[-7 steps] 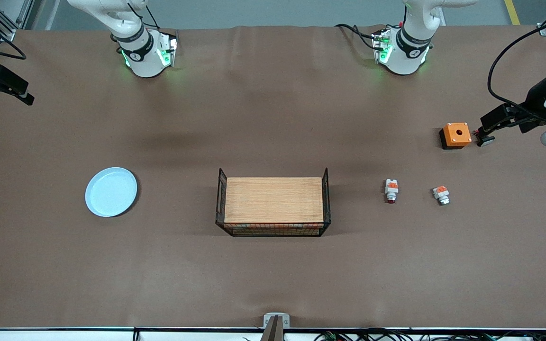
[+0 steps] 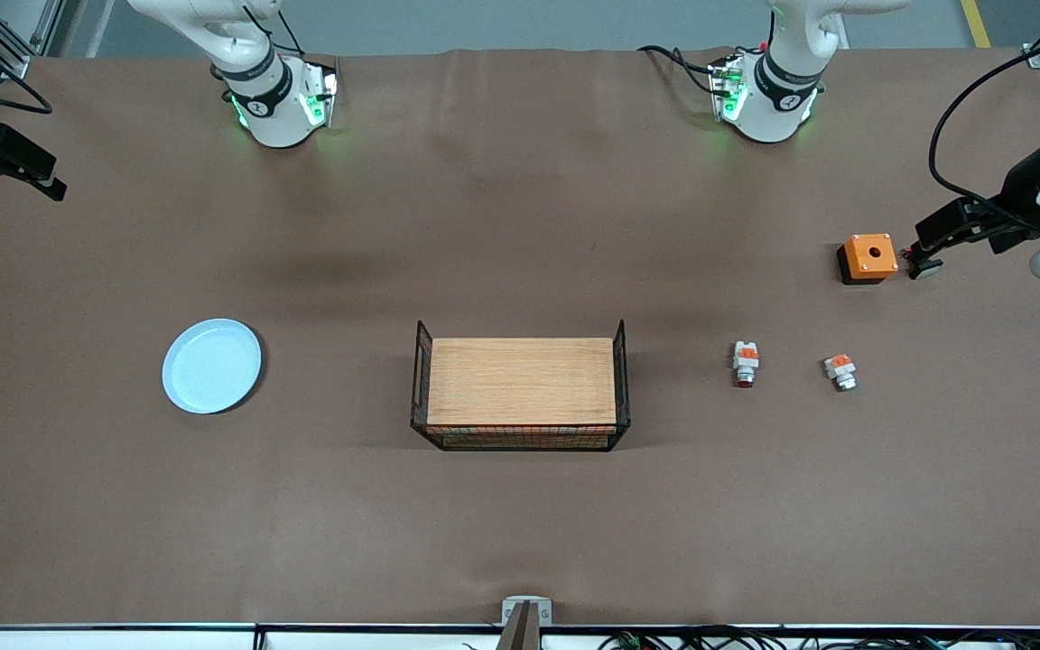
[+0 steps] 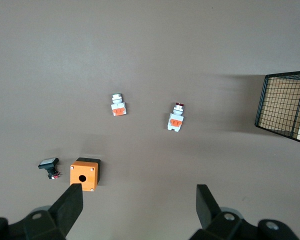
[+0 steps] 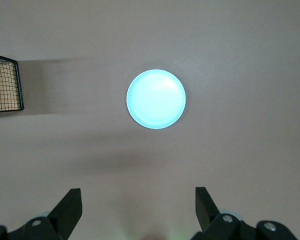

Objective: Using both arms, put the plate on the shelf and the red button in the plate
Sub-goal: 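Move the left gripper toward the red-capped push buttons, then grasp the red-capped button with the left gripper while the right gripper reaches the plate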

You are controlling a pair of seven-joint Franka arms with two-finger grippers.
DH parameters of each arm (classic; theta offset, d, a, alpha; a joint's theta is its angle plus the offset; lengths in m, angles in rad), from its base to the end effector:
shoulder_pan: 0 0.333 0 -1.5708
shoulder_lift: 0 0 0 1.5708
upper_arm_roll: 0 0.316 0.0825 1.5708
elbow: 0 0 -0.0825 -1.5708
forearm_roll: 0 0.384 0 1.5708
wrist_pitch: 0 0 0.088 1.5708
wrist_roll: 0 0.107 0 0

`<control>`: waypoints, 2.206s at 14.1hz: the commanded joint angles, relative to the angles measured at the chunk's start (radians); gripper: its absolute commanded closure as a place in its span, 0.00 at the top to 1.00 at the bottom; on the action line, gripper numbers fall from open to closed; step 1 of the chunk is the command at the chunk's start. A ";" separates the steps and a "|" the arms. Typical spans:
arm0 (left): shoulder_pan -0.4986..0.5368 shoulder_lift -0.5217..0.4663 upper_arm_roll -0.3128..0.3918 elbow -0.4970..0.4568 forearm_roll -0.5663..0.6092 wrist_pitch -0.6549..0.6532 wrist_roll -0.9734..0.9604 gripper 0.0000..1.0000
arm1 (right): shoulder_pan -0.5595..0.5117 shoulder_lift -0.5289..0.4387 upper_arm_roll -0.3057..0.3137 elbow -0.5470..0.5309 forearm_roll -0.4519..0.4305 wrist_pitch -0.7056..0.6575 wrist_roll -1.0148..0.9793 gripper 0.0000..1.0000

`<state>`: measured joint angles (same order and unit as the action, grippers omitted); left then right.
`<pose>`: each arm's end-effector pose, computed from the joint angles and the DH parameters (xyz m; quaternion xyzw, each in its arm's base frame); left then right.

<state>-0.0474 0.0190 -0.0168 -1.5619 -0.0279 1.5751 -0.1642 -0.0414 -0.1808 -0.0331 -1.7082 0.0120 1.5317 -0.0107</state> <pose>0.5593 -0.0388 0.6185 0.9986 0.0501 -0.0045 0.0137 0.4915 -0.0370 0.6511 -0.9995 0.0314 -0.0025 0.0089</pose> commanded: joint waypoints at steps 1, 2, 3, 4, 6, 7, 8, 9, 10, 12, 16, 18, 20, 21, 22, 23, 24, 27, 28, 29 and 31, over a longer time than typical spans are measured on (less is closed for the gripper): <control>0.001 0.010 -0.002 0.023 -0.017 -0.021 0.003 1.00 | -0.008 -0.031 0.007 -0.025 -0.017 -0.002 -0.002 1.00; 0.000 0.010 -0.003 0.026 -0.017 -0.021 -0.004 1.00 | -0.006 -0.031 0.007 -0.025 -0.017 -0.002 -0.002 1.00; -0.002 0.010 -0.020 0.028 -0.015 -0.021 -0.006 1.00 | -0.006 -0.031 0.007 -0.025 -0.017 -0.004 0.000 1.00; -0.003 0.009 -0.029 0.029 -0.011 -0.021 -0.006 1.00 | -0.006 -0.031 0.007 -0.025 -0.017 -0.004 0.000 1.00; -0.002 0.012 -0.038 0.025 -0.020 -0.020 -0.006 1.00 | -0.006 -0.031 0.007 -0.025 -0.017 -0.013 0.000 1.00; -0.006 0.016 -0.041 0.022 -0.020 -0.021 -0.005 1.00 | -0.006 -0.031 0.007 -0.025 -0.017 -0.016 0.000 1.00; -0.009 0.042 -0.043 0.017 -0.021 -0.021 -0.005 1.00 | -0.006 -0.031 0.007 -0.025 -0.017 -0.018 0.001 1.00; -0.014 0.059 -0.057 0.008 -0.023 -0.024 -0.008 1.00 | -0.006 -0.031 0.007 -0.025 -0.017 -0.022 0.006 1.00; -0.015 0.081 -0.067 -0.004 -0.026 -0.026 -0.029 1.00 | -0.005 -0.031 0.007 -0.025 -0.017 -0.022 0.020 1.00; -0.017 0.140 -0.104 -0.013 -0.047 0.012 -0.107 1.00 | -0.003 -0.031 0.009 -0.025 -0.013 -0.021 0.040 1.00; -0.015 0.162 -0.121 -0.165 -0.047 0.253 -0.138 1.00 | -0.003 -0.031 0.009 -0.025 -0.010 -0.021 0.040 1.00; -0.015 0.164 -0.121 -0.239 -0.047 0.365 -0.138 1.00 | -0.003 -0.029 0.009 -0.025 -0.010 -0.030 0.040 1.00; -0.015 0.162 -0.123 -0.340 -0.044 0.500 -0.136 1.00 | -0.003 -0.028 0.007 -0.018 -0.010 -0.035 0.038 1.00; -0.017 0.162 -0.123 -0.380 -0.043 0.560 -0.138 1.00 | -0.003 -0.028 0.009 -0.013 -0.010 -0.035 0.038 1.00; -0.017 0.167 -0.126 -0.412 -0.041 0.613 -0.136 1.00 | -0.003 -0.025 0.007 -0.010 -0.013 -0.036 0.029 1.00; -0.017 0.173 -0.129 -0.444 -0.037 0.658 -0.136 1.00 | -0.003 -0.017 0.007 0.001 -0.017 -0.039 0.035 1.00; -0.017 0.173 -0.130 -0.487 -0.034 0.715 -0.133 1.00 | -0.006 -0.013 0.007 0.004 -0.017 -0.047 0.038 1.00; -0.019 0.223 -0.130 -0.578 -0.026 0.906 -0.118 1.00 | -0.006 0.026 0.007 0.015 -0.017 -0.045 0.037 1.00; -0.019 0.254 -0.132 -0.576 0.014 0.924 -0.118 1.00 | -0.006 0.046 0.007 0.019 -0.020 -0.041 0.028 1.00; -0.019 0.280 -0.132 -0.576 0.055 0.948 -0.118 1.00 | -0.006 0.061 0.007 0.027 -0.020 -0.044 0.028 1.00; -0.019 0.337 -0.132 -0.570 0.069 0.996 -0.115 1.00 | -0.012 0.090 0.006 0.028 -0.018 -0.030 0.026 1.00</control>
<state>-0.0652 0.3094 -0.1463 -2.1416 0.0148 2.5236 -0.2903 -0.0415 -0.1307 -0.0330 -1.7097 0.0083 1.5018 0.0109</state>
